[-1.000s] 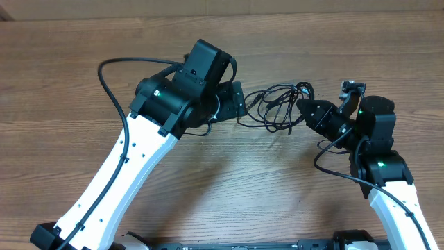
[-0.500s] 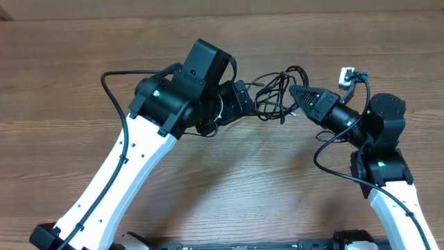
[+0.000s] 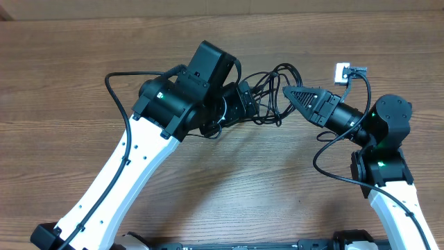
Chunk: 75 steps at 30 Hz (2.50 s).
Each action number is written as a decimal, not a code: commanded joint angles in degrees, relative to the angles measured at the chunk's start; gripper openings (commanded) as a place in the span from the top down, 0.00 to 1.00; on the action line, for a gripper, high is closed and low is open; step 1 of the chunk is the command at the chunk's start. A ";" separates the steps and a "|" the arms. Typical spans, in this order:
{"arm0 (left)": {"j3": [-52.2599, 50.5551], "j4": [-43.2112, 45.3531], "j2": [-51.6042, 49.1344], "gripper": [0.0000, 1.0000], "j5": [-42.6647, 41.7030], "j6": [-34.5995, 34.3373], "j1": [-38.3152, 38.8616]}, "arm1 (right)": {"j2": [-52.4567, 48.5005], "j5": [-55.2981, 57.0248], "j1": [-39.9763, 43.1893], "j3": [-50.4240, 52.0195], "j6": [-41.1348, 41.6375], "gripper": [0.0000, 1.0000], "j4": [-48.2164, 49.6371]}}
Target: Untangle cables
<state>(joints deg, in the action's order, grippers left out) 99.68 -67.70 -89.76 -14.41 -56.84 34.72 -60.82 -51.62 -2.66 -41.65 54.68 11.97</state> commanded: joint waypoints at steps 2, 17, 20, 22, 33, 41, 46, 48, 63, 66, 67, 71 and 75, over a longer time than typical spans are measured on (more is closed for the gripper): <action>0.39 2.64 -0.04 0.14 -1.62 3.80 2.14 | 0.24 -1.07 0.13 -0.81 1.70 0.96 0.81; 0.22 4.31 -1.07 0.13 0.04 8.46 3.67 | 0.26 -3.21 0.13 -0.81 6.93 0.96 4.48; 0.22 4.28 -1.60 0.14 0.02 8.46 3.67 | 0.26 -3.80 0.13 -0.81 8.09 0.96 6.40; 0.20 4.31 -2.08 0.13 0.02 8.46 3.67 | 0.26 -4.28 0.13 -0.81 8.81 0.96 7.10; 0.20 5.01 -2.97 0.12 -6.21 9.86 3.67 | 0.24 -4.79 0.15 -0.81 8.74 0.96 7.02; 0.22 5.22 -2.95 0.00 -9.66 12.09 3.45 | 0.24 -4.37 0.15 -0.81 8.28 0.96 5.40; 0.22 6.51 -2.93 0.00 -10.36 13.68 3.45 | 0.24 -3.30 0.15 -0.81 8.28 0.96 5.27; 0.22 6.78 -2.93 0.00 -10.69 14.62 3.45 | 0.24 -2.86 0.15 -0.81 8.28 0.96 5.20; 0.22 9.29 -2.93 0.00 -13.99 18.73 3.45 | 0.24 1.95 0.15 -0.81 8.31 0.96 4.02; 0.22 9.03 -2.93 0.00 -13.99 18.73 3.45 | 0.24 3.02 0.15 -0.81 8.28 0.96 3.96; 0.22 8.98 -2.93 0.01 -13.75 18.75 3.43 | 0.24 3.28 0.15 -0.81 7.85 0.96 3.98; 0.22 7.76 -2.93 0.04 -10.36 18.47 2.62 | 0.24 3.98 0.15 -0.81 7.48 0.96 3.69; 0.22 8.09 -2.93 0.02 -9.38 14.36 1.53 | 0.24 1.57 0.13 -0.81 7.52 0.96 3.76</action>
<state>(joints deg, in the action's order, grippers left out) 99.68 -60.16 -92.58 -25.23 -40.07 37.17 -60.82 -48.69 -2.39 -41.65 62.76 15.20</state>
